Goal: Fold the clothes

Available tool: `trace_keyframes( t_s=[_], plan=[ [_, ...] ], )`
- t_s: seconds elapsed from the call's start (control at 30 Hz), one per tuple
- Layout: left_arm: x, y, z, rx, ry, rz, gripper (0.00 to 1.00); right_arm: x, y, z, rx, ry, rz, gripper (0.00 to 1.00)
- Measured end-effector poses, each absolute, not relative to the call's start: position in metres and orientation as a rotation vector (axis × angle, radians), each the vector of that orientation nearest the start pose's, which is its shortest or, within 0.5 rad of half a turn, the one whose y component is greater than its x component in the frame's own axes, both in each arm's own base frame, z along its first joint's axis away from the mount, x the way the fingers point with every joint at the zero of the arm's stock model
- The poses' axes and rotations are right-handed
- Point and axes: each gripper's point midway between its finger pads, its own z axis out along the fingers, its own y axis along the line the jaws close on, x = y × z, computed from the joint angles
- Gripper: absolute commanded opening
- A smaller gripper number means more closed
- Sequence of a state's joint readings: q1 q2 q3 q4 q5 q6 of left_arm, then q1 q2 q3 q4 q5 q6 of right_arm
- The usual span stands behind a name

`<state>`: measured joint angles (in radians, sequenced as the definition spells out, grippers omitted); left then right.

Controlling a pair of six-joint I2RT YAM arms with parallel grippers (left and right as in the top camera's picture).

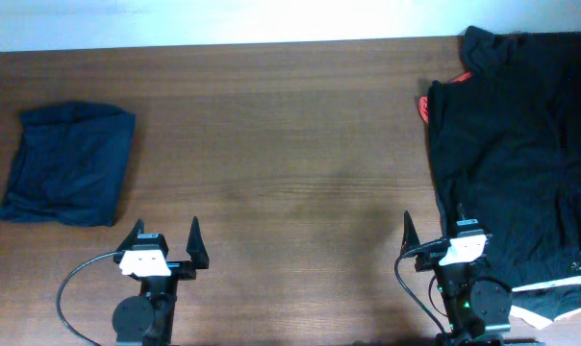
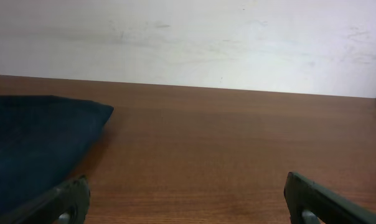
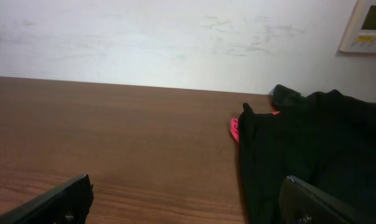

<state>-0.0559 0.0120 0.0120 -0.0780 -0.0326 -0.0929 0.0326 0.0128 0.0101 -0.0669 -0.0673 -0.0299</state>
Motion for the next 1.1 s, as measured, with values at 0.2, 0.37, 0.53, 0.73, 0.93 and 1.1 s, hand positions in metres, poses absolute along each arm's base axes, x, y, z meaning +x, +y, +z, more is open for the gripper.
trace_keyframes(
  t_s=[0.2,0.37,0.53,0.73,0.93,1.1],
  plan=[
    [0.246,-0.008,0.157,-0.056,1.649,-0.087,0.99,0.246,0.016,0.159,-0.081,1.639,0.043,0.99],
    [0.246,-0.008,0.157,-0.055,1.654,-0.087,0.99,0.246,0.014,0.159,-0.072,1.639,0.037,0.99],
    [0.249,-0.008,0.169,-0.055,1.687,-0.085,0.99,0.245,0.007,0.161,-0.038,1.650,0.002,0.99],
    [0.263,-0.010,0.193,-0.054,1.785,-0.081,0.99,0.240,0.004,0.184,-0.028,1.686,-0.006,0.99],
    [0.289,-0.011,0.206,-0.054,1.941,-0.071,0.99,0.249,0.004,0.202,-0.030,1.822,-0.011,0.99],
    [0.306,-0.013,0.203,-0.050,2.068,-0.064,0.99,0.264,0.004,0.211,-0.036,1.980,-0.018,0.99]
  ],
)
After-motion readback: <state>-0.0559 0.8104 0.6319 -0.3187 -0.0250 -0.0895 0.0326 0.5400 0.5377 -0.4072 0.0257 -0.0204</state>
